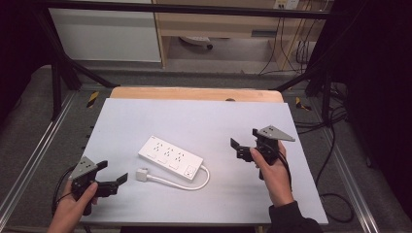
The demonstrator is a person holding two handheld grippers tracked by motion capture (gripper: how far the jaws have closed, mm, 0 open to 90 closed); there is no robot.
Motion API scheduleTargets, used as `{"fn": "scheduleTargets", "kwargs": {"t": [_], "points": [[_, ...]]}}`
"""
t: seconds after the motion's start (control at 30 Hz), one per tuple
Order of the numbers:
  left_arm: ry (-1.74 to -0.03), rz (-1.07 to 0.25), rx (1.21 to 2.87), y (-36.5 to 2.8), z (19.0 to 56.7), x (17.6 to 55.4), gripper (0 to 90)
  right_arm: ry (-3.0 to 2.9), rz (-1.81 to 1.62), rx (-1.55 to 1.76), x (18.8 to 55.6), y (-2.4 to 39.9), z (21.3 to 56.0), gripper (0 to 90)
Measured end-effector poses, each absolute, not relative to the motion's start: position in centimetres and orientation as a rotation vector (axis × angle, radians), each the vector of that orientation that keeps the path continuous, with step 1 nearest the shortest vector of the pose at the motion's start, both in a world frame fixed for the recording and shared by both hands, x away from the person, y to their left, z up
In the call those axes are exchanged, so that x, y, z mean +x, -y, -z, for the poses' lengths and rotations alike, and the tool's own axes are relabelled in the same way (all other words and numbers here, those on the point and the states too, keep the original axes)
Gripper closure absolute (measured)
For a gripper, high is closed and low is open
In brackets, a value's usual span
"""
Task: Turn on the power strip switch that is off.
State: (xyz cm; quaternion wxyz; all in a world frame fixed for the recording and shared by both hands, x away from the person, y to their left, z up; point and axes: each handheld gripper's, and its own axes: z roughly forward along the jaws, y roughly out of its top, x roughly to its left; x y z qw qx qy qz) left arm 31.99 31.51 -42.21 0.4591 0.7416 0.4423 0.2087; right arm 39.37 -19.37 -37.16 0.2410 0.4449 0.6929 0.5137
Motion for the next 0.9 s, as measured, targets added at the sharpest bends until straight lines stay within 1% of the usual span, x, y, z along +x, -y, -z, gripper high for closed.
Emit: {"fn": "scheduleTargets", "kwargs": {"t": [0.3,0.63,0.9], "points": [[-1.089,-0.519,1.820,-31.6,42.2,32.0,6.1,-1.866,-1.392,1.250,38.6,21.8,38.1,7.0],[-1.090,-0.521,1.821,-31.5,42.1,32.0,6.1,-1.864,-1.319,1.269,37.5,24.4,41.0,7.2],[-1.092,-0.520,1.823,-31.5,42.2,32.0,6.1,-1.892,-1.229,1.350,37.2,25.8,42.7,6.9]]}}
